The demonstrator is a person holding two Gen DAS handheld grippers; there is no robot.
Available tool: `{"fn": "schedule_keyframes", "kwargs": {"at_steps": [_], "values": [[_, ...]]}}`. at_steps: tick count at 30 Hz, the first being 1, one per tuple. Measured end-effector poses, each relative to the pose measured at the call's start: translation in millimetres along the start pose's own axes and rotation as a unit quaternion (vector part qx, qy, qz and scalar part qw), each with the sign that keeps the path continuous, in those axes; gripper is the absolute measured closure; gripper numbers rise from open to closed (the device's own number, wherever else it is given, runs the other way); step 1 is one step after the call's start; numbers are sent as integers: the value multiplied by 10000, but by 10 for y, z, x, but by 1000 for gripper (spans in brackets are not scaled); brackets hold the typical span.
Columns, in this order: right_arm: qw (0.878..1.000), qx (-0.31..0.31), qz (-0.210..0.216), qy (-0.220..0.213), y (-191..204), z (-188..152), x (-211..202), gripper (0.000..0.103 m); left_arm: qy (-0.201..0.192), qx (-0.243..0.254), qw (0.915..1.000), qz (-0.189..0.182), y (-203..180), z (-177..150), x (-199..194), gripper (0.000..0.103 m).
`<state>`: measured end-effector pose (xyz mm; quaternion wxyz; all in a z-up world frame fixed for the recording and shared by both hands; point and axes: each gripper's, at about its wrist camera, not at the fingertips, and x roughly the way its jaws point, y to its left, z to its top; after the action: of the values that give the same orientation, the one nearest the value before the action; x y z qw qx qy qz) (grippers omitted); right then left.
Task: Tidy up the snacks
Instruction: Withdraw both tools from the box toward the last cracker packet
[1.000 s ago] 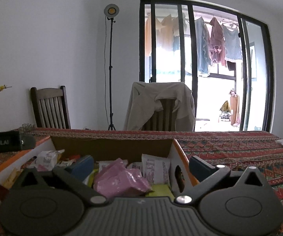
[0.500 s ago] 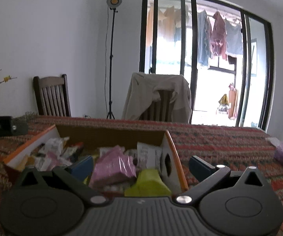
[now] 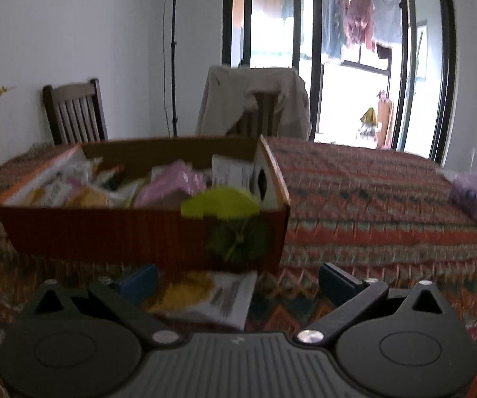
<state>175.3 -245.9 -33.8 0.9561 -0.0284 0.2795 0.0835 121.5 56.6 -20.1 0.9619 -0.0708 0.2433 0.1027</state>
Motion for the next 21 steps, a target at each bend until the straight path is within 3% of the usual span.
{"fn": "schedule_keyframes", "kwargs": {"at_steps": [17, 21], "values": [[9952, 66, 87, 972, 176, 28, 490, 0, 173, -344, 9989, -258, 115, -54, 73, 0], [9961, -4, 120, 880, 233, 9, 505, 4, 204, -382, 9987, -264, 129, -53, 88, 0]]}}
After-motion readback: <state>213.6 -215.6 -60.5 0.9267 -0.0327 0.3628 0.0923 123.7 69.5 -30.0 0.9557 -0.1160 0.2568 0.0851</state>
